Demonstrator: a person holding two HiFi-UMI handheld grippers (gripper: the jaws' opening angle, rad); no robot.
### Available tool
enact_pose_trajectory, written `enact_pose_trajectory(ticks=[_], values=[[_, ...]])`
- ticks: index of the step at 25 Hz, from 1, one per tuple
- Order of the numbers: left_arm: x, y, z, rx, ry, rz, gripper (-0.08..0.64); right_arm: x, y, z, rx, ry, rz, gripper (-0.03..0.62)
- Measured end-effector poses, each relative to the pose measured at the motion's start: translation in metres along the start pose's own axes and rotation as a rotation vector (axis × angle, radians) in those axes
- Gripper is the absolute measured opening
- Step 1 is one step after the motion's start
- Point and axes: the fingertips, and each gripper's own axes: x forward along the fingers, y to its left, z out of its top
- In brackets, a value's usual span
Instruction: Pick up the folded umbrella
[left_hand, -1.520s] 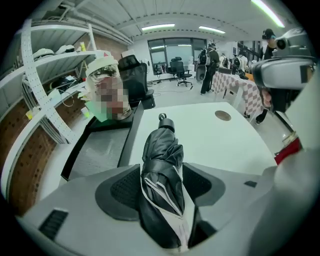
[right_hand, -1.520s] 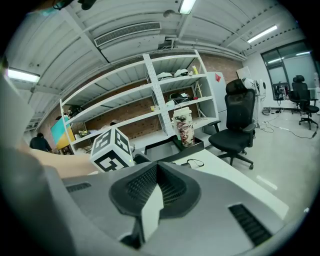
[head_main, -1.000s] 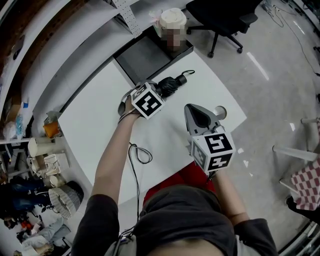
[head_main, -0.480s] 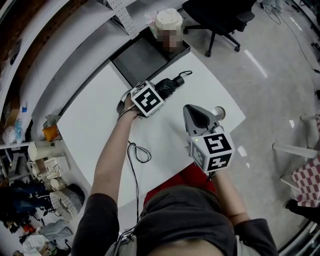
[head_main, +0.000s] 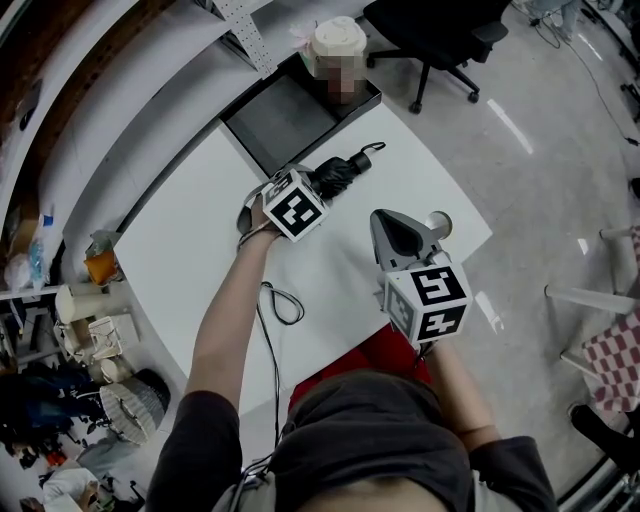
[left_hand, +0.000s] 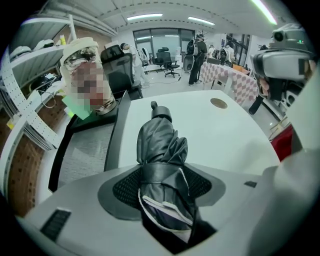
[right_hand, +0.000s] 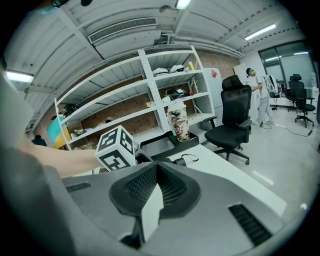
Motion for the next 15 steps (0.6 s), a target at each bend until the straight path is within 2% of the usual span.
enact_pose_trajectory(ticks=[3, 8, 15], values=[[-0.001, -0.003, -0.001, 0.015, -0.002, 0.035, 0.259, -0.003, 0.000, -0.002, 0.003, -0.002, -0.009, 0.018], [-0.003, -0.012, 0.006, 0.010, -0.029, 0.044, 0.259, -0.011, -0.002, -0.002, 0.005, -0.012, -0.029, 0.018], [-0.017, -0.036, 0.040, -0.009, -0.142, 0.026, 0.259, -0.030, -0.009, 0.000, 0.023, -0.041, -0.079, 0.018]])
